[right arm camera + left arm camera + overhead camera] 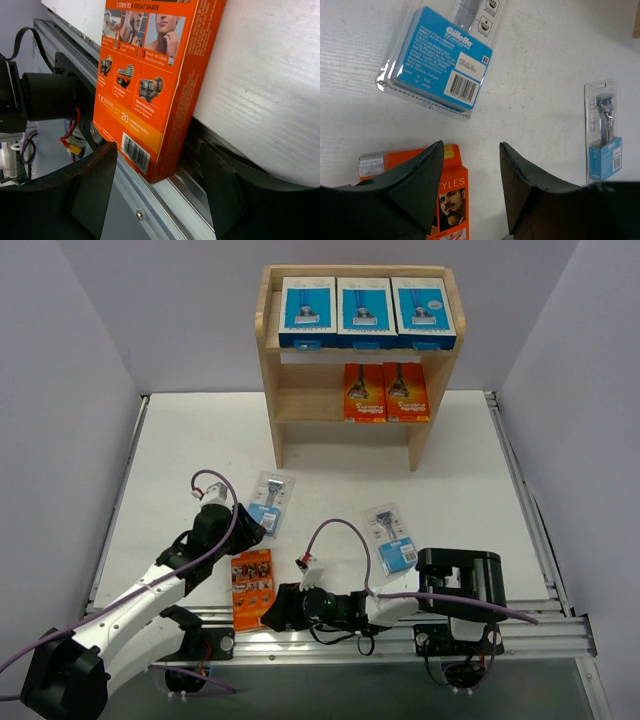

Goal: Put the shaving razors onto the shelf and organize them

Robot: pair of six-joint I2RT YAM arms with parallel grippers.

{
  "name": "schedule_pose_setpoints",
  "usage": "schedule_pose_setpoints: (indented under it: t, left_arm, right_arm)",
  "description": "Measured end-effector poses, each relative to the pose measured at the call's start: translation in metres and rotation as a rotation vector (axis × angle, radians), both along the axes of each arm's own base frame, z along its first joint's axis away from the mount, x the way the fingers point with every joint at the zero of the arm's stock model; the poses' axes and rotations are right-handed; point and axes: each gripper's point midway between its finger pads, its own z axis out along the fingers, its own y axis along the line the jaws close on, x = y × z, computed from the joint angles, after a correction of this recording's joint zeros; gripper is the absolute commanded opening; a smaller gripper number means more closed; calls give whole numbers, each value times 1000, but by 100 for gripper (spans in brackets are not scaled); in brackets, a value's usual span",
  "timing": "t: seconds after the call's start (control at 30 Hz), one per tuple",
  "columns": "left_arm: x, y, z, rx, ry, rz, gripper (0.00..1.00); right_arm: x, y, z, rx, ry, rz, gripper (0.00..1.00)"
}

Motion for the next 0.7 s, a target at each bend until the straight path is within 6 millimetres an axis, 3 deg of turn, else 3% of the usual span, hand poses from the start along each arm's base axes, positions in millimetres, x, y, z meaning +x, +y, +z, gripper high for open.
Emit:
schedule_pose_setpoints:
  t: [0.13, 0.33, 0.43, 0.7]
  left_arm:
    - [-6, 4, -11, 4, 28, 12, 57]
    - [-7, 4, -13, -8, 36, 24, 57]
    - [-8, 5, -16, -7, 43, 26, 57]
    - [-13, 8, -25, -3, 63, 30, 57]
  right_arm:
    - [-1, 9, 2, 25, 13, -9, 65]
    - [-1, 14, 2, 39, 26, -27, 63]
    - [0, 13, 1, 37, 34, -36, 56]
    - [3, 16, 0, 67, 68, -73, 23]
